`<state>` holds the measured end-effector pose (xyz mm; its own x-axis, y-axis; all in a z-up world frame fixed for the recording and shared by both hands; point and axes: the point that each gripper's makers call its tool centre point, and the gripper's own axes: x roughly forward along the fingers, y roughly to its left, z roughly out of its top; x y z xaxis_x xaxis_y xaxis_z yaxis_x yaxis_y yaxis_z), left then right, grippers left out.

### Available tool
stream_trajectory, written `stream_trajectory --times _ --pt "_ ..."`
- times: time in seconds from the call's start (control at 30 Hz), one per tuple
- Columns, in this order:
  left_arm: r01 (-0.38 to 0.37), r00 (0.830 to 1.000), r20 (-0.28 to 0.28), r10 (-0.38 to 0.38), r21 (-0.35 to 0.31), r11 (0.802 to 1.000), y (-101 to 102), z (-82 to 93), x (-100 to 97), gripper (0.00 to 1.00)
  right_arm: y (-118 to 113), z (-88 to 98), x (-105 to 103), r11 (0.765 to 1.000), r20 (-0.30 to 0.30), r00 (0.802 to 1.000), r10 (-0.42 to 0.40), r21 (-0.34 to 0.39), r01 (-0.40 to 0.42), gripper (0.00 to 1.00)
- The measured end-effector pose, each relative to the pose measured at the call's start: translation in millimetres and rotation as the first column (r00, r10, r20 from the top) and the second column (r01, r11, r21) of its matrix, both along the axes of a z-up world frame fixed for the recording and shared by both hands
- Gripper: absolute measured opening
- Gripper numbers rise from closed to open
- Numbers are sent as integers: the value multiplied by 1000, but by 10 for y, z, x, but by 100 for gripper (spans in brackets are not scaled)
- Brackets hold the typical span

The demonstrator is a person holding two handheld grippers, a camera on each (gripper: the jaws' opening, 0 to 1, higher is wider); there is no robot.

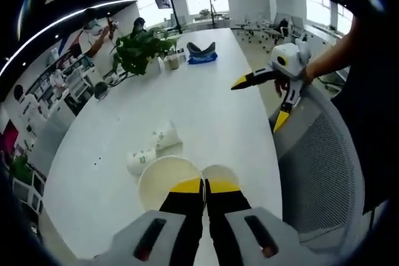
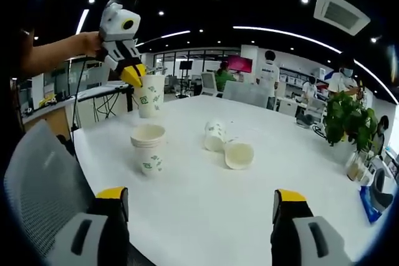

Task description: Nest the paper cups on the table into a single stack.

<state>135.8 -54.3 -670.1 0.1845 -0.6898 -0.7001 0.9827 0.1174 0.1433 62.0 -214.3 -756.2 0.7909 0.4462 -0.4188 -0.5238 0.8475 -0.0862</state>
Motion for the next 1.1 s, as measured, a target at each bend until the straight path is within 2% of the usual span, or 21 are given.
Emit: stream_trajectory --times 0.1,0.37,0.57,1.1 --pt "20 1000 -3 -20 -3 1000 -67 4 -85 0 -5 -7 -1 1000 -1 1000 0 1 0 97" --pt "49 999 -4 -49 17 999 -136 -85 -165 0 4 -9 -11 1000 -4 1000 1 -4 -1 97" --pt "61 998 -18 -61 8 998 -195 -129 -209 0 12 -15 -15 1000 -12 1000 2 -8 -2 96" --pt "68 996 -59 -66 33 997 -273 -487 -270 0 -23 -38 -8 1000 -16 1000 -7 -21 6 95"
